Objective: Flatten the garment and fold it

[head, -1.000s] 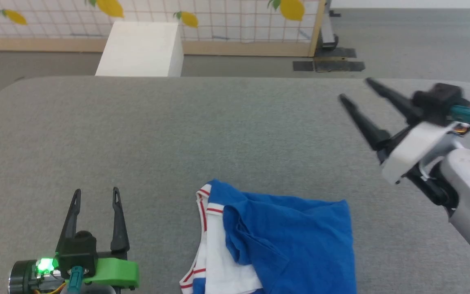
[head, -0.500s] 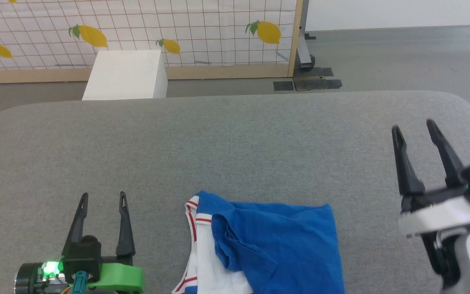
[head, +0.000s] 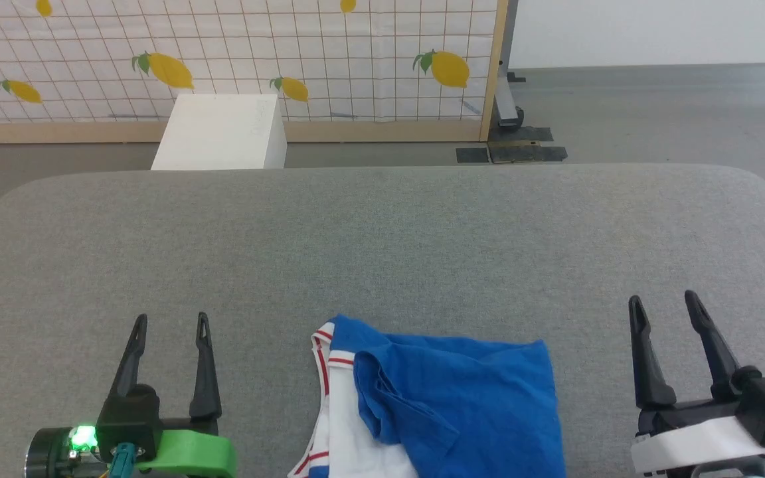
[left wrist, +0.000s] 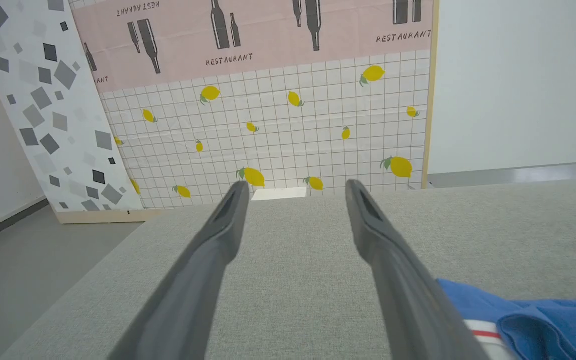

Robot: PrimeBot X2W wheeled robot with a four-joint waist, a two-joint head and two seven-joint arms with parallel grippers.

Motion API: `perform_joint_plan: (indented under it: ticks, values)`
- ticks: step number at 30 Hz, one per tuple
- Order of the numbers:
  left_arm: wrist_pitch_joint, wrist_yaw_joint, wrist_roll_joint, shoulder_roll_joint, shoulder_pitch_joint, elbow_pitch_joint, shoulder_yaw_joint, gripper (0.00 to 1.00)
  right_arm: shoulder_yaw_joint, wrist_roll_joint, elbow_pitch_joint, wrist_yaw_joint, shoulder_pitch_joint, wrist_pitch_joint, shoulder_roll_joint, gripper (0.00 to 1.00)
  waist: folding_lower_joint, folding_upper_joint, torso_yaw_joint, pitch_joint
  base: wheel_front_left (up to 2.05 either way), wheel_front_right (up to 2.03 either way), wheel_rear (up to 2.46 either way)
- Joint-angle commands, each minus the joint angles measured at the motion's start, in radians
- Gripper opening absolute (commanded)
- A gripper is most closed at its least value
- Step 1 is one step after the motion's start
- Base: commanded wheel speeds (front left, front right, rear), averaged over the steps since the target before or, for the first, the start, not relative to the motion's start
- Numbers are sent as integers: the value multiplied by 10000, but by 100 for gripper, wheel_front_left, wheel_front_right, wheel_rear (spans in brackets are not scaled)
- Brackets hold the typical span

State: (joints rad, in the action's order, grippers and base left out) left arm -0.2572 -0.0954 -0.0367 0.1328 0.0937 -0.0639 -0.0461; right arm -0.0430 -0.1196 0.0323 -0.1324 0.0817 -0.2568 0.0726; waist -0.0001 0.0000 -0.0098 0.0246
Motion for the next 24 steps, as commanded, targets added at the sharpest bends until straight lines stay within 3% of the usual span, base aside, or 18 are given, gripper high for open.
perform_joint_plan:
  ticks: [1,18,24]
  values:
    - [-45,79,-81,-46,173,68,49,100,-17,135,64,17,146,-48,-62,100,1,0,11,27,0,0,0]
    - [-46,419,26,-281,163,406,301,100,-25,335,112,17,-91,-49,-174,100,1,0,-9,63,0,0,0]
    - [-46,486,59,-350,133,454,337,100,-139,88,622,17,-1333,292,439,100,1,0,12,-11,0,0,0]
